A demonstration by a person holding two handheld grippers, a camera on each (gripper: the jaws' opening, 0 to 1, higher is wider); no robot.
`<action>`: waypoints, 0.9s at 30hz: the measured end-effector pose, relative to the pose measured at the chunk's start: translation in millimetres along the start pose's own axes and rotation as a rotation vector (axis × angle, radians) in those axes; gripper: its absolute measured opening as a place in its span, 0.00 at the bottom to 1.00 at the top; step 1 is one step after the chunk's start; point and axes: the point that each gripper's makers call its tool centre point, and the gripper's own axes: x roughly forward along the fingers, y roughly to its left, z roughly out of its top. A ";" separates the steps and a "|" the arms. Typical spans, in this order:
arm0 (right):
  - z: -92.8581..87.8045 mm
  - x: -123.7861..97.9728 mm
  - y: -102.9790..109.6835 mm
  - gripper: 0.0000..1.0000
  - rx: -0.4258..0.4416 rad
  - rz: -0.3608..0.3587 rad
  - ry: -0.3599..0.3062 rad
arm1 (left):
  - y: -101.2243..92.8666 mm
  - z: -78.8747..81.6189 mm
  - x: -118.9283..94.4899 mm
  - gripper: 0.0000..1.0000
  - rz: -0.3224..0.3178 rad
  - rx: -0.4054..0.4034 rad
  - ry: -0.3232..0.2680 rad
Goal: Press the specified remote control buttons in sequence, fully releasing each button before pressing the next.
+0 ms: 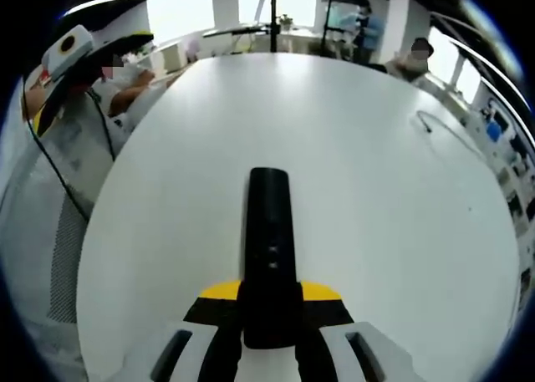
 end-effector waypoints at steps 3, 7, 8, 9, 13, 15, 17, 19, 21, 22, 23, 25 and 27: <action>1.0 -0.3 -3.1 0.21 0.011 0.012 -0.002 | -0.1 0.1 -0.1 1.00 0.000 0.002 0.000; 1.7 0.3 -6.6 0.21 0.003 0.010 0.005 | 0.0 -0.1 -0.1 1.00 0.000 0.002 0.001; 1.9 0.3 -7.9 0.21 0.003 0.013 0.006 | 0.2 -0.1 -0.1 1.00 0.001 0.003 0.001; 2.1 0.2 -8.3 0.21 0.005 0.018 0.008 | 0.1 0.1 0.0 1.00 0.000 0.003 0.000; 1.9 0.3 -11.3 0.21 0.001 0.022 0.012 | -0.5 -0.8 0.3 1.00 -0.003 0.002 0.004; 1.8 0.3 -12.5 0.21 0.000 0.022 0.013 | -0.7 -0.6 0.4 1.00 -0.003 0.004 0.003; 1.9 0.4 -14.8 0.21 -0.001 0.023 0.015 | -1.1 -1.4 0.7 1.00 -0.006 0.002 0.007; 2.2 0.5 -16.8 0.21 -0.005 0.025 0.019 | -1.0 -1.2 0.7 1.00 -0.005 0.005 0.006; 2.5 0.6 -19.3 0.21 -0.013 0.029 0.027 | -1.0 -1.5 0.8 1.00 -0.005 0.003 0.008; 2.8 0.6 -20.1 0.21 -0.011 0.032 0.029 | -0.8 -1.7 0.9 1.00 -0.005 0.004 0.009; 2.8 0.9 -21.6 0.21 -0.013 0.029 0.031 | -0.8 -1.8 0.9 1.00 -0.005 0.004 0.010; 3.0 0.9 -23.8 0.21 -0.012 0.028 0.030 | -0.6 -1.4 0.9 1.00 -0.005 0.003 0.008; 2.9 0.9 -26.3 0.21 -0.008 0.026 0.029 | -0.3 -1.6 1.0 1.00 -0.005 0.001 0.008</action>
